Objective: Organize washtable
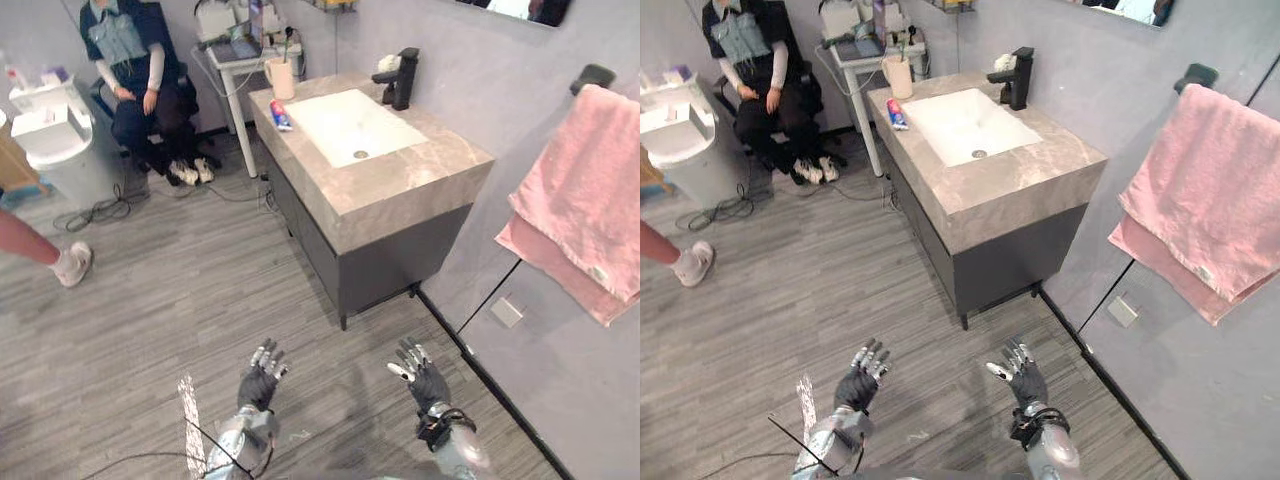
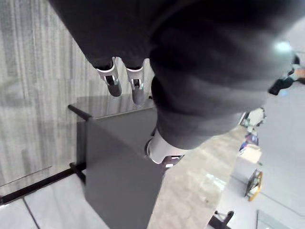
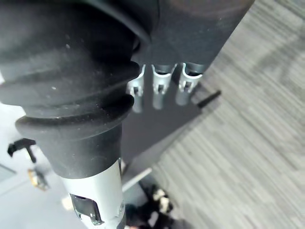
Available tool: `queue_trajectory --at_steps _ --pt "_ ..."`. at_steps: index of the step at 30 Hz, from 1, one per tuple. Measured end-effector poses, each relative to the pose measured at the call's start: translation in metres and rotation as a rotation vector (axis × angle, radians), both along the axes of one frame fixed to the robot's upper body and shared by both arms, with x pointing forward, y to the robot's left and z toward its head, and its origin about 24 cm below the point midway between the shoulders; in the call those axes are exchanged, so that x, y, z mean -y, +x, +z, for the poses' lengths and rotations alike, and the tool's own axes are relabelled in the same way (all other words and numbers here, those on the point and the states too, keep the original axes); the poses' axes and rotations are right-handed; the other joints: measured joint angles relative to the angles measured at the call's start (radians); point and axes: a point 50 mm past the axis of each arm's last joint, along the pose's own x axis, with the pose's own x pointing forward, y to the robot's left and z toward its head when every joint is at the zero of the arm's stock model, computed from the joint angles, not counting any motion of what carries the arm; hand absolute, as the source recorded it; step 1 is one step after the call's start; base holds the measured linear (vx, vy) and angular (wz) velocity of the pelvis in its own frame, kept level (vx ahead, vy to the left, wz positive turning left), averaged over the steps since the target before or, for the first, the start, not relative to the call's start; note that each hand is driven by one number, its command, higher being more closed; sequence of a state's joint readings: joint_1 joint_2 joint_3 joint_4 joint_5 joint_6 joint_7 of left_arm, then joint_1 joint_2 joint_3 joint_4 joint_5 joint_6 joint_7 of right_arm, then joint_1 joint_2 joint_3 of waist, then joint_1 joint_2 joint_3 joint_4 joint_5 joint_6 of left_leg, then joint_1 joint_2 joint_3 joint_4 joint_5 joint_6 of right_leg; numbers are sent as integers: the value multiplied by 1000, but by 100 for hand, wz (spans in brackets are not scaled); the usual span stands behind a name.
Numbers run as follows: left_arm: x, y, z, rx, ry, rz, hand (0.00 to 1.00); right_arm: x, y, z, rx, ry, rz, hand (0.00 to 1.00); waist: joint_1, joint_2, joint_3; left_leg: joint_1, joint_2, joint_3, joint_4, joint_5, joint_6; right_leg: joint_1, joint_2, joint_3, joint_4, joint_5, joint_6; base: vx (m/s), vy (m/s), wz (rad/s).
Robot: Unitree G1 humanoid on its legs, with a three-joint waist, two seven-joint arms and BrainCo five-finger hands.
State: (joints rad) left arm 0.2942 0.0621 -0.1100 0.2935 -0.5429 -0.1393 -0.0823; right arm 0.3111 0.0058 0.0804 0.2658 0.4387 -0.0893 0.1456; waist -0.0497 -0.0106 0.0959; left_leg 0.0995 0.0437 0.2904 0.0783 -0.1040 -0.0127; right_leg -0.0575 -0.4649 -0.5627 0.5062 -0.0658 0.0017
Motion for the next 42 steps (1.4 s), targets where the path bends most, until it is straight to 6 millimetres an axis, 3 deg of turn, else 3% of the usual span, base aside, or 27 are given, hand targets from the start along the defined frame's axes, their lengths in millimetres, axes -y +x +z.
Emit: queue_trajectory --at_steps 1,4,6,7,9,11,14,23,28,32,34,35,36,38,39,40,41,42 --pt "0 0 0 -2 7 -4 0 1 -6 -2 -12 0 1 0 -7 -12 0 -22 -9 -32 13 -1 2 22 62 35 -50 -38 -2 -94 -30 64" --pt "0 2 7 31 27 -11 0 8 -7 -1 -10 -32 9 0 -20 -3 18 -33 -18 -73 24 -12 14 52 76 60 -64 -29 17 -59 8 46" --pt "0 7 15 70 40 3 0 11 -7 0 -7 -49 21 0 -21 11 25 -31 -1 -90 27 13 2 51 109 69 -93 -87 20 3 -124 20" --pt "-6 9 20 94 47 37 0 9 -5 1 4 -47 25 0 -26 -5 18 -44 -4 -91 27 20 -9 114 148 70 -216 -79 54 -10 -173 14" --pt "-7 9 28 128 28 111 0 8 2 5 28 -55 36 0 -15 26 12 -59 27 -65 23 29 -24 120 200 84 -319 -15 106 -48 -102 -30" --pt "-6 2 30 128 12 180 0 5 12 11 63 -63 68 0 -9 39 12 -48 47 -30 -2 41 -39 121 231 114 -363 8 108 -50 -76 -51" --pt "-1 -9 24 89 -5 175 0 -10 12 11 74 -86 152 0 -9 31 8 -31 58 -13 -28 49 -48 122 245 126 -370 11 104 -47 -60 -21" --pt "-3 -17 20 57 18 174 0 -29 0 0 25 -101 243 0 11 -10 -15 -26 6 -105 -140 137 -20 137 200 38 -356 21 108 -38 18 35" --pt "-28 -29 19 26 81 276 0 -32 -4 -9 -23 -98 268 0 42 -19 -14 -16 -12 -88 -177 135 -8 135 165 41 -330 44 116 -56 76 18" --pt "-50 -40 18 -17 152 384 0 -38 9 -2 22 -117 302 0 64 -33 -11 -17 -4 -37 -154 129 1 45 103 46 -127 47 111 -27 53 0" --pt "-55 -46 17 -38 178 411 0 -39 13 0 38 -118 304 0 63 -39 0 -17 1 -37 -128 118 16 -21 52 47 42 89 48 -17 32 20" --pt "-56 -45 18 -35 190 409 0 -40 13 0 39 -117 307 0 62 -42 6 -17 9 -37 -119 113 22 -65 28 62 141 147 -29 -12 60 39" --pt "-57 -44 20 -28 199 412 0 -41 13 1 40 -115 314 0 60 -47 11 -17 9 -37 -113 110 26 -94 20 86 195 209 -47 -8 77 43" --pt "-60 -38 26 1 244 369 0 -44 13 1 45 -114 328 0 47 -62 15 -1 0 -48 -146 77 36 -174 3 152 271 329 -18 62 104 52" --pt "-63 -35 30 21 264 364 0 -49 15 3 57 -107 337 0 36 -93 22 -29 1 -25 -78 47 55 -196 -2 166 274 243 14 135 69 44" --pt "-65 -31 32 32 273 356 0 -52 21 8 88 -105 349 0 31 -94 36 -71 30 -7 3 38 49 -202 12 168 272 128 39 83 -35 9" --pt "-62 -24 31 32 270 324 0 -54 25 9 94 -102 359 0 34 -89 43 -98 34 -15 71 13 52 -205 64 177 184 -6 39 1 -83 -1" --pt "-56 -17 33 54 264 289 0 -53 27 11 100 -97 358 0 34 -72 46 -106 41 -16 68 13 53 -201 114 168 63 -27 48 -2 -48 10"
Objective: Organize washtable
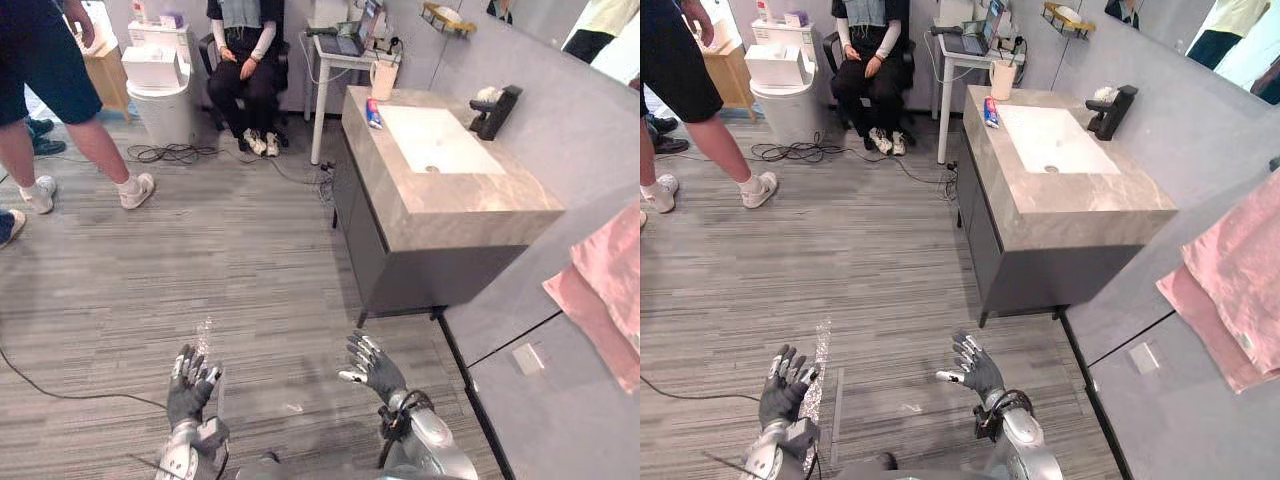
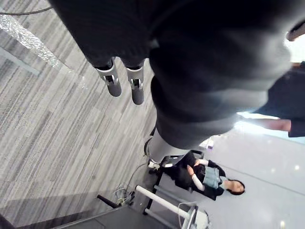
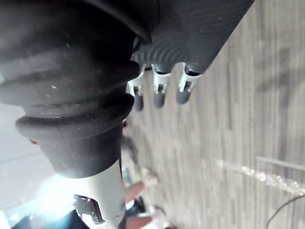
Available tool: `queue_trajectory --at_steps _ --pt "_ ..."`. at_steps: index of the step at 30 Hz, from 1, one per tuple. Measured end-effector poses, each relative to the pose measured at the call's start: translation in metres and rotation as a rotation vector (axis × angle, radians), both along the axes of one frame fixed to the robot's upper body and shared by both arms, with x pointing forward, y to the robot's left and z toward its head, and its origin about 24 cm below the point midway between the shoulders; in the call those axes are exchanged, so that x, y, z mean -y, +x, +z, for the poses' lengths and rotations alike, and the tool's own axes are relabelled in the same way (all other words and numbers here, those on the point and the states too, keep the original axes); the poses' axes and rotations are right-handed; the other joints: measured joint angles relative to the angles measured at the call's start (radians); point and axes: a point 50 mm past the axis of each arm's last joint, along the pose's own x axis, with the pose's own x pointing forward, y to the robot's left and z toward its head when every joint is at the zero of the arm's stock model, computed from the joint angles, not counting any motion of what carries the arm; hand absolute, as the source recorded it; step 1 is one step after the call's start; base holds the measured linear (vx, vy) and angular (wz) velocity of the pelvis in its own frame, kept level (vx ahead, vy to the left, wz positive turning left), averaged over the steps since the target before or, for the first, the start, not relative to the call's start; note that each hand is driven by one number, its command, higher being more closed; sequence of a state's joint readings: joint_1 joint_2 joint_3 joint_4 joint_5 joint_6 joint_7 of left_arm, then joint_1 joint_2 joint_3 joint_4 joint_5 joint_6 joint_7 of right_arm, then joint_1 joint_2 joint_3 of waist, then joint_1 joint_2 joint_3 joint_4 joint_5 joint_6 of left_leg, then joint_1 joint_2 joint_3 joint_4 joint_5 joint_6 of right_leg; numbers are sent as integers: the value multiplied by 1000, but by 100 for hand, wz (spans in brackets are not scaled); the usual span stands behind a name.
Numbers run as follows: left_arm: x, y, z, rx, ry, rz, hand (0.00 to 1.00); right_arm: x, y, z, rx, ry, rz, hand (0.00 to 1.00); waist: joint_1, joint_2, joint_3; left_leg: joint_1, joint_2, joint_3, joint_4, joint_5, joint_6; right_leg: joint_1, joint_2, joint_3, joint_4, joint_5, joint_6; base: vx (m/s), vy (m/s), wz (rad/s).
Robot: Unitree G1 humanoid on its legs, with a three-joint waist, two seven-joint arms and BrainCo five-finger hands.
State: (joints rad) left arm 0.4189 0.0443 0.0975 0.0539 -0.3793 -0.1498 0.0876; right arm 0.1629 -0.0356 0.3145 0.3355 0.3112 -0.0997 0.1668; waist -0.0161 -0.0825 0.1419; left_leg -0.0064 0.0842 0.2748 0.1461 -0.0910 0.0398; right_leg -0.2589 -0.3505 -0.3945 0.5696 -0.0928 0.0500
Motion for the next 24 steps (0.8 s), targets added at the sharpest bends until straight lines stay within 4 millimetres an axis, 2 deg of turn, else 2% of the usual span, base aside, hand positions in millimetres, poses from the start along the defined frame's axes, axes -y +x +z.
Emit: queue_trajectory --at_steps 1,2,3,4,5,6,8,9,10,11,12,13,14,15,16,18,19,20,21,22,23,24 --pt "10 12 4 33 -9 -53 0 2 4 2 7 16 3 0 -5 22 13 -1 4 -5 -36 0 1 17 50 -26 -178 6 13 33 30 25" --pt "14 17 6 46 -13 -72 0 2 5 3 5 33 2 0 -9 26 15 8 -2 -5 -75 0 1 29 62 -45 -246 16 23 118 88 55" --pt "15 24 11 77 -9 -99 0 -4 5 4 -1 77 4 0 -33 -16 8 28 -63 3 -74 -6 -3 36 30 -83 -338 21 33 252 3 66" --pt "24 29 13 101 -30 -118 0 -3 5 10 25 100 16 0 -44 -5 15 28 -47 4 17 -53 -23 64 34 -98 -344 12 32 315 -35 58" --pt "26 31 9 87 -40 -123 0 -6 6 9 10 111 25 0 -35 -24 24 40 -65 4 46 -83 -37 66 20 -57 -329 62 9 290 -191 51" --pt "38 32 6 77 -67 -159 0 -3 2 7 3 107 62 0 -52 25 4 2 -11 -12 147 -148 -59 61 55 -39 -272 28 -40 173 -174 26" --pt "49 31 5 77 -88 -198 0 -3 1 7 1 101 99 0 -43 71 -18 -13 54 -16 222 -203 -87 61 89 -61 -183 -28 -87 192 -200 7" --pt "49 24 1 56 -97 -199 0 -7 -2 7 -1 99 136 0 -33 83 -50 2 102 -1 262 -235 -132 85 130 -87 -177 -63 -78 399 -230 -23" --pt "49 20 -2 45 -116 -191 0 -10 0 10 17 104 157 0 -31 109 -68 -32 167 -10 400 -244 -156 109 187 -86 -209 -41 -47 344 -183 -30" --pt "50 20 -2 43 -125 -193 0 -10 1 10 20 106 158 0 -28 121 -71 -65 203 -10 484 -232 -169 120 207 -89 -218 -40 -47 432 -207 -30" --pt "53 18 -4 35 -137 -189 0 -8 4 12 27 104 159 0 -28 134 -73 -127 275 2 631 -172 -165 161 250 -84 -266 -36 -55 379 -191 -46" --pt "54 16 -7 25 -147 -180 0 -8 5 12 31 100 167 0 -24 131 -71 -169 337 35 741 -141 -159 198 283 -62 -315 -19 -71 454 -204 -52" --pt "54 16 -9 17 -152 -174 0 -9 6 13 34 99 167 0 -24 126 -71 -171 350 56 761 -146 -152 215 289 -48 -329 -18 -71 369 -98 -63" --pt "52 15 -11 3 -157 -165 0 -13 10 16 47 104 172 0 -26 111 -74 -170 353 89 735 -167 -117 242 291 -20 -359 -5 -68 345 -35 -67" --pt "51 14 -12 0 -160 -159 0 -16 12 19 59 107 177 0 -26 95 -75 -170 345 101 674 -177 -101 258 293 10 -389 6 -67 335 -16 -94" --pt "48 16 -11 9 -156 -149 0 -22 20 26 93 116 183 0 -23 85 -78 -174 304 73 496 -174 -107 282 287 69 -434 32 -60 284 84 -94" --pt "46 16 -11 8 -154 -139 0 -24 24 29 114 120 188 0 -26 79 -76 -171 266 21 344 -156 -133 288 272 97 -439 39 -49 283 228 -95" --pt "46 16 -10 9 -156 -136 0 -23 24 30 125 112 189 0 -26 87 -81 -151 234 -28 180 -84 -162 292 268 122 -443 46 -35 223 244 -92" --pt "47 16 -10 12 -165 -132 0 -22 23 29 127 105 193 0 -25 103 -89 -144 231 -49 110 37 -158 293 275 133 -459 51 -19 222 282 -94" --pt "46 12 -13 -3 -177 -121 0 -23 20 23 98 95 199 0 -25 93 -101 -133 212 -38 97 99 -174 315 260 159 -503 52 34 183 197 -61" --pt "43 12 -12 -1 -177 -116 0 -25 17 21 88 97 201 0 -33 82 -107 -123 195 -29 83 99 -174 319 241 159 -517 62 37 217 199 -55" --pt "39 13 -10 7 -163 -121 0 -29 10 18 73 110 222 0 -37 45 -115 -86 156 -6 39 98 -163 325 209 159 -536 73 50 141 140 -27"
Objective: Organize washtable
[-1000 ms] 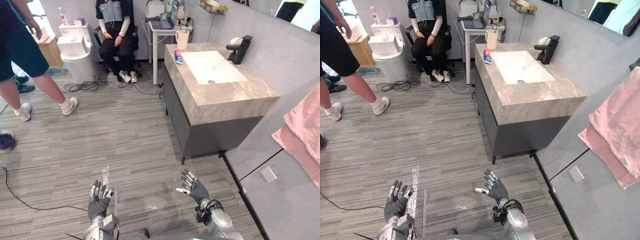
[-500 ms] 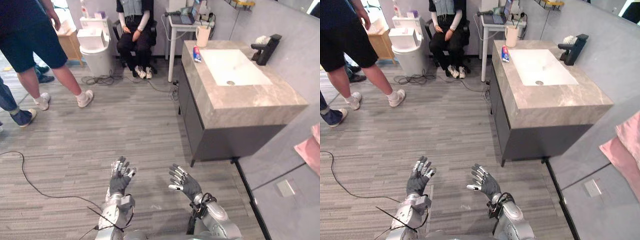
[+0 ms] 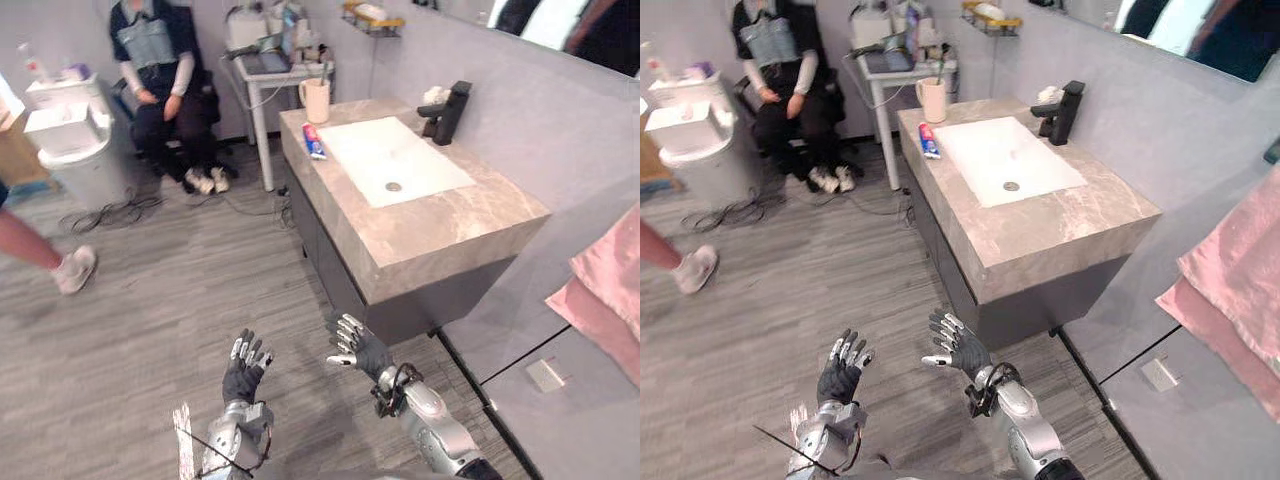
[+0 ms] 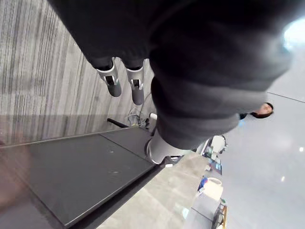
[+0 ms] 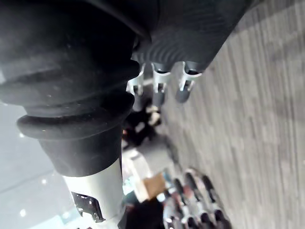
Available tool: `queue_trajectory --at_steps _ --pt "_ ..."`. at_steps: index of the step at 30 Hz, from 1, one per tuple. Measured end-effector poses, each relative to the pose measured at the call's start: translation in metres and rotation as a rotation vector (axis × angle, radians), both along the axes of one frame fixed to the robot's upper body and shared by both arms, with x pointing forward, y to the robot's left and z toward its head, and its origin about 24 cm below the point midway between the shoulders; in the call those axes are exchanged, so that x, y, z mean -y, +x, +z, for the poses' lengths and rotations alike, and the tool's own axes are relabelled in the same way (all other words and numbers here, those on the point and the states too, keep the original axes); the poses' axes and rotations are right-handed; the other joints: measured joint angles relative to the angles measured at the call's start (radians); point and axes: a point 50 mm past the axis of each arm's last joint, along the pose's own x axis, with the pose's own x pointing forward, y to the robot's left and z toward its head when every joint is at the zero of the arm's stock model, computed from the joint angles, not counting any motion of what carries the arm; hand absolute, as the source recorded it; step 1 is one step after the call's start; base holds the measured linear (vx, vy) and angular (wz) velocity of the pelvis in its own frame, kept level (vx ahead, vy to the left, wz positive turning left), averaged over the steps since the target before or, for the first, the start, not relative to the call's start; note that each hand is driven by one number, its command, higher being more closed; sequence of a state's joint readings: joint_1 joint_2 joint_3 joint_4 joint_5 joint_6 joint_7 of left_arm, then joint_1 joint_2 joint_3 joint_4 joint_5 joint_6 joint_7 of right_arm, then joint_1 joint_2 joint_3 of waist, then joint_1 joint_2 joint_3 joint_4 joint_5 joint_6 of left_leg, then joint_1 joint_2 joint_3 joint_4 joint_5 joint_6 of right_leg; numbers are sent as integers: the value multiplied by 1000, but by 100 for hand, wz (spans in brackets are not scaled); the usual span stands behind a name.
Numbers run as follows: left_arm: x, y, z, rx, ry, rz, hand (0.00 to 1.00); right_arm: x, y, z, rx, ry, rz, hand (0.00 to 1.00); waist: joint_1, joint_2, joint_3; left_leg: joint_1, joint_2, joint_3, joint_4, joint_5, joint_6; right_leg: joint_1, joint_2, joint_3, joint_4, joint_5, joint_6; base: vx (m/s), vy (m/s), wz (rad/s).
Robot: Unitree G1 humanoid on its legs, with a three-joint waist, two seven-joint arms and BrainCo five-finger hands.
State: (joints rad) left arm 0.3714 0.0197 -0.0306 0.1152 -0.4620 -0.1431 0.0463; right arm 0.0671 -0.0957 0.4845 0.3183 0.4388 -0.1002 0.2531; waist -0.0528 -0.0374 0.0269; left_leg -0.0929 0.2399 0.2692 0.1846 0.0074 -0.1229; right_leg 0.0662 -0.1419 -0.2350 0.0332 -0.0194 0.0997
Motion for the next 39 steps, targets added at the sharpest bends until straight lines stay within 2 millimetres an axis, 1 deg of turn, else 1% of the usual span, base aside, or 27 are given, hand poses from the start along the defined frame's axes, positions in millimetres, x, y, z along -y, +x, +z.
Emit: queue_trajectory --at_steps 1,3,5,6,11,14,16,17,18,20,21,23,24,25,26,27,28,29,30,32,33,34,35,36,37,38,39 --pt "-2 0 0 0 8 -3 0 -3 -4 -2 -12 16 9 0 -1 -20 -4 26 -22 27 -29 3 5 -1 -21 12 -1 5 4 109 141 -33" --pt "-3 0 0 -2 16 -9 0 -7 -5 -1 -15 31 9 0 7 -24 -6 71 -50 65 -76 13 18 -3 -39 37 0 13 12 41 111 -44" --pt "-5 -2 0 -8 25 -11 0 -8 -5 -1 -19 33 8 0 9 -15 -9 106 -66 95 -128 33 22 -10 -45 56 0 13 13 3 52 -35" --pt "-3 -4 -7 -42 33 -20 0 10 -18 -26 -115 -70 16 0 2 35 -28 130 -49 90 -287 128 11 -50 -1 44 -21 23 21 -8 3 -7" --pt "-3 -5 -8 -42 33 -20 0 11 -17 -26 -115 -70 12 0 4 36 -28 123 -50 82 -286 129 12 -49 -2 33 -22 23 21 1 0 7" --pt "-4 -5 -8 -41 16 19 0 21 -20 -30 -137 -71 -40 0 16 33 -31 111 -52 62 -279 133 16 -20 -2 -19 -57 33 23 29 -2 35" --pt "-11 -14 -12 -63 6 81 0 27 -20 -31 -144 -73 -76 0 41 33 -31 110 -52 67 -278 134 17 -2 -13 -89 -88 43 16 22 2 -4" --pt "-17 -22 -15 -87 3 117 0 35 -20 -33 -153 -71 -121 0 59 29 -30 103 -51 80 -256 131 18 13 -40 -207 -96 45 17 47 8 -7" --pt "-20 -24 -16 -93 -1 133 0 38 -20 -33 -156 -72 -137 0 68 26 -28 94 -50 88 -236 123 29 22 -48 -243 -96 47 20 67 10 14" --pt "-25 -28 -17 -98 -11 170 0 50 -22 -36 -174 -84 -202 0 70 16 -27 41 -49 100 -130 76 50 60 -71 -339 -99 53 41 50 4 60" --pt "-24 -28 -17 -98 -15 177 0 53 -21 -36 -175 -88 -220 0 72 16 -26 33 -49 105 -105 61 53 71 -76 -353 -99 49 46 38 49 63" --pt "-23 -33 -20 -114 -30 197 0 61 -15 -34 -170 -89 -273 0 77 10 -19 1 -47 113 0 -5 67 71 -120 -383 -31 9 60 68 137 50" --pt "-20 -35 -21 -124 -38 193 0 64 -14 -33 -168 -85 -290 0 73 13 -17 -14 -53 156 77 -64 82 70 -165 -413 53 -28 55 145 226 65" --pt "-17 -35 -22 -128 -47 185 0 65 -14 -33 -167 -84 -292 0 68 16 -15 -5 -70 154 79 -102 90 49 -220 -436 203 -60 12 144 187 63" --pt "-14 -35 -23 -132 -55 179 0 65 -13 -33 -165 -85 -291 0 69 22 -13 4 -82 149 72 -110 91 17 -265 -445 312 -61 -37 162 289 45" --pt "-10 -36 -23 -135 -59 161 0 62 -14 -33 -168 -81 -283 0 69 29 -10 25 -103 143 42 -113 98 -49 -329 -414 490 -5 -129 172 276 31" --pt "-7 -34 -21 -128 -54 134 0 58 -13 -32 -166 -67 -280 0 66 41 3 72 -119 129 8 -113 106 -120 -358 -319 619 58 -159 187 261 31" --pt "-7 -32 -21 -123 -52 122 0 53 -13 -32 -168 -48 -282 0 63 36 11 81 -116 108 1 -117 117 -146 -351 -274 667 28 -113 218 103 38" --pt "-11 -28 -18 -110 -27 99 0 45 -12 -30 -170 -15 -283 0 54 18 21 95 -116 82 -11 -119 128 -182 -308 -239 726 -61 -64 163 14 52" --pt "-11 -20 -15 -92 -9 63 0 41 -12 -30 -173 4 -291 0 36 6 31 110 -120 39 -32 -120 129 -218 -232 -239 707 -141 -71 200 25 65" --pt "-7 -16 -14 -84 -15 42 0 44 -12 -30 -179 14 -307 0 33 12 35 129 -124 22 -49 -124 131 -246 -191 -238 642 -157 -64 255 29 61" --pt "-2 -12 -14 -75 -23 21 0 47 -12 -30 -180 16 -318 0 27 28 46 155 -125 4 -66 -130 131 -271 -158 -229 535 -150 -59 224 13 52" --pt "0 -9 -13 -70 -26 9 0 48 -12 -30 -179 14 -319 0 23 36 51 167 -126 -4 -75 -132 128 -283 -146 -225 469 -137 -50 245 -4 60" --pt "4 -4 -12 -59 -28 -15 0 50 -12 -30 -180 13 -323 0 14 45 57 186 -131 -19 -91 -134 126 -297 -132 -225 315 -78 -27 211 -19 51" --pt "4 -3 -11 -53 -28 -24 0 51 -13 -30 -179 16 -328 0 13 43 57 196 -137 -22 -101 -135 121 -296 -132 -226 236 -37 -17 301 -72 56" --pt "4 0 -10 -42 -26 -34 0 50 -14 -30 -182 17 -329 0 13 34 68 229 -147 -30 -102 -147 96 -293 -128 -234 152 22 -20 374 -161 40" --pt "4 0 -9 -40 -21 -39 0 50 -16 -30 -184 21 -332 0 12 24 65 251 -156 -34 -105 -169 88 -269 -116 -244 124 39 -31 491 -242 39"
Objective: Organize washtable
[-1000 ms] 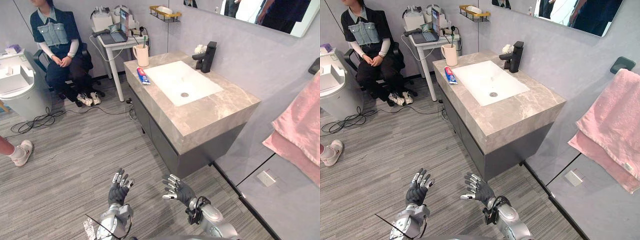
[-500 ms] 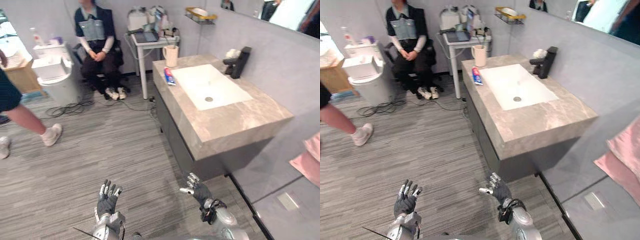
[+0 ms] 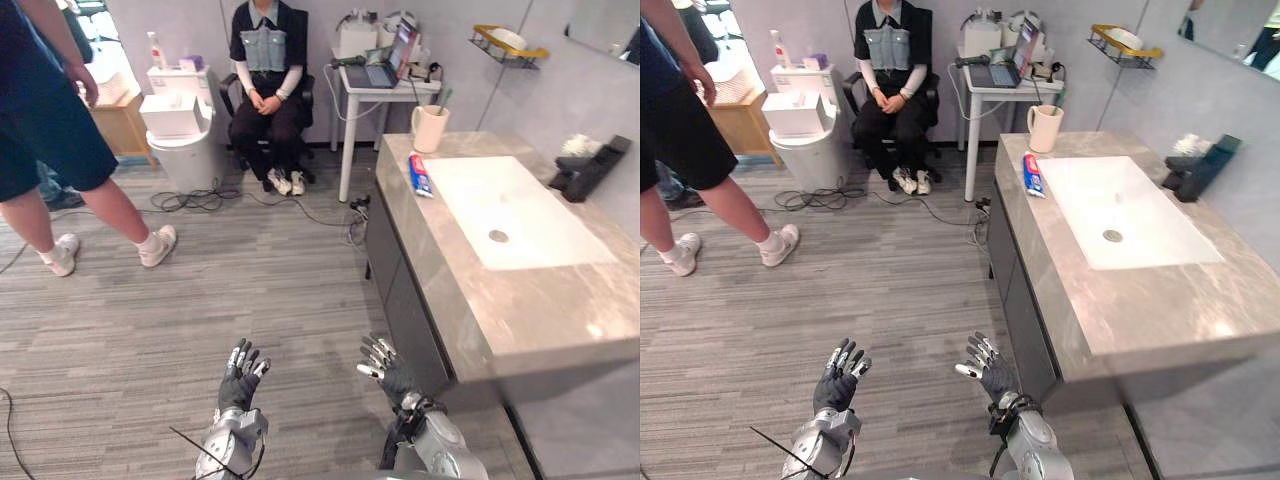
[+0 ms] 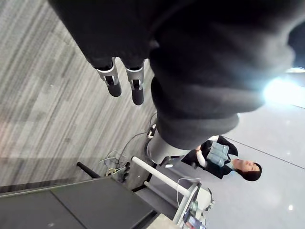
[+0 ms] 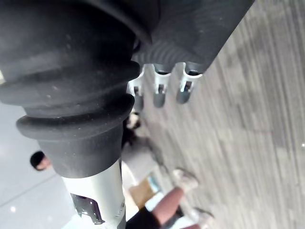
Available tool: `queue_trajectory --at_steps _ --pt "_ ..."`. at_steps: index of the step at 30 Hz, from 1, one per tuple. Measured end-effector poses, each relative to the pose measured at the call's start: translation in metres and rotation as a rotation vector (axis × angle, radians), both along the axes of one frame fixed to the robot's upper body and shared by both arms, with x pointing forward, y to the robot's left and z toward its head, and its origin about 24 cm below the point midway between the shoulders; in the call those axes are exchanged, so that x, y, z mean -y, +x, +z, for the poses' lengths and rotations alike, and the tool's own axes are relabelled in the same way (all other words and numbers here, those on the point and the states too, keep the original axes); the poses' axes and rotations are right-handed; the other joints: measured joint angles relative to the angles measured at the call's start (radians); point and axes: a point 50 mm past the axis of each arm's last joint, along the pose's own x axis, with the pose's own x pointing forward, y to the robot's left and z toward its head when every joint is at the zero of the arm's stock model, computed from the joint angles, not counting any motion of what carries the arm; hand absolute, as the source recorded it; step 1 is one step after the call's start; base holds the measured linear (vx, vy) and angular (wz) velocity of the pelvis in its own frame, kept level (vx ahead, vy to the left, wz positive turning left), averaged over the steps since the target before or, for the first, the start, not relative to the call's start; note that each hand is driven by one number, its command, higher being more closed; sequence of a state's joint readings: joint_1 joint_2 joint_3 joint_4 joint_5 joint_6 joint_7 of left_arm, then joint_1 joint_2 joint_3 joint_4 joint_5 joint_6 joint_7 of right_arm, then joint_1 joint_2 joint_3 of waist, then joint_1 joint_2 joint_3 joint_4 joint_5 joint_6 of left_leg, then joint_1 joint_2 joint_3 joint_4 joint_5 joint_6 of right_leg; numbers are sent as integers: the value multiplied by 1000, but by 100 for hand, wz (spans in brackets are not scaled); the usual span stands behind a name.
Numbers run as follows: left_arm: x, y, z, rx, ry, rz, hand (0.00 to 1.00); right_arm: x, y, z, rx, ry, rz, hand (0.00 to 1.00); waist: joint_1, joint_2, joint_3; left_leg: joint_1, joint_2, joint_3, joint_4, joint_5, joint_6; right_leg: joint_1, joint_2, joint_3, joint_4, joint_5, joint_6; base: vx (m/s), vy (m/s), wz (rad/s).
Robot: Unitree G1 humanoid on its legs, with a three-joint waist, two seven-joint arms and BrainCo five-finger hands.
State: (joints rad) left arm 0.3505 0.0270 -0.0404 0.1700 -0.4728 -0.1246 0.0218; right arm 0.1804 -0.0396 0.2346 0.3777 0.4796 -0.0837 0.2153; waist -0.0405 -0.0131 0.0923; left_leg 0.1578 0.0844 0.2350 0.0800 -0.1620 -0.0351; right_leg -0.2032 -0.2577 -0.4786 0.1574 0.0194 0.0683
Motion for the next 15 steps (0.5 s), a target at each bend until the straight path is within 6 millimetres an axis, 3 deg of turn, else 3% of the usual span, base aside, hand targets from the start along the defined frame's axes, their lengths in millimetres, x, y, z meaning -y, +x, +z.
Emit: queue_trajectory --at_steps 1,2,3,5,6,8,9,10,11,12,13,14,15 --pt "2 0 -1 -5 -4 -6 0 2 -1 1 8 -6 2 0 -1 -5 2 34 -12 -11 -15 -23 -28 7 -1 -11 3 60 -60 533 -256 20" --pt "13 1 -2 -8 -25 -35 0 7 0 1 10 -25 0 0 -1 18 -2 62 9 -9 -46 -32 -46 5 4 -50 60 69 -67 540 -192 4" --pt "24 3 -1 -2 -47 -66 0 11 -1 1 10 -43 2 0 -5 61 -5 75 37 -5 -60 -40 -59 -2 19 -60 97 25 -78 468 -126 -7" --pt "38 9 3 23 -69 -110 0 19 -1 2 14 -59 -16 0 -6 101 -7 105 73 15 -68 -18 -92 -21 50 -48 172 -38 -90 394 -114 -17" --pt "46 12 5 36 -83 -132 0 20 1 3 20 -64 -18 0 -9 106 -14 93 90 28 -6 -9 -108 -21 64 -35 199 -68 -101 465 -224 -33" --pt "60 19 10 65 -113 -176 0 29 7 9 49 -79 -43 0 -32 108 -12 31 108 42 165 3 -129 12 75 -20 159 -71 -100 446 -195 -37" --pt "61 23 11 73 -115 -183 0 29 10 10 54 -76 -69 0 -35 118 -11 -12 140 44 327 7 -139 53 98 -12 122 -70 -98 435 -67 -57" --pt "59 26 11 73 -110 -172 0 30 7 8 40 -71 -84 0 -38 122 -7 -62 198 54 514 51 -201 118 135 -9 77 -71 -97 358 -38 -63" --pt "57 27 10 71 -107 -166 0 28 4 7 31 -66 -82 0 -43 129 -9 -80 232 69 603 97 -205 152 153 -6 54 -71 -97 362 -12 -78" --pt "50 25 8 60 -94 -144 0 22 1 5 16 -54 -83 0 -38 119 -10 -108 283 102 752 213 -183 218 173 18 -1 -69 -101 352 59 -92" --pt "45 25 7 55 -82 -129 0 16 3 7 26 -30 -97 0 -32 120 -11 -165 324 134 879 111 -171 246 182 64 -34 -76 -95 403 100 -96" --pt "43 28 7 58 -74 -126 0 15 5 8 29 -21 -112 0 -28 116 -11 -203 337 148 917 16 -129 248 183 89 -40 -80 -86 300 209 -95" --pt "37 31 9 63 -59 -116 0 13 11 11 41 -3 -127 0 -18 89 -6 -262 322 182 910 -97 -38 249 167 139 -40 -89 -74 273 265 -92"
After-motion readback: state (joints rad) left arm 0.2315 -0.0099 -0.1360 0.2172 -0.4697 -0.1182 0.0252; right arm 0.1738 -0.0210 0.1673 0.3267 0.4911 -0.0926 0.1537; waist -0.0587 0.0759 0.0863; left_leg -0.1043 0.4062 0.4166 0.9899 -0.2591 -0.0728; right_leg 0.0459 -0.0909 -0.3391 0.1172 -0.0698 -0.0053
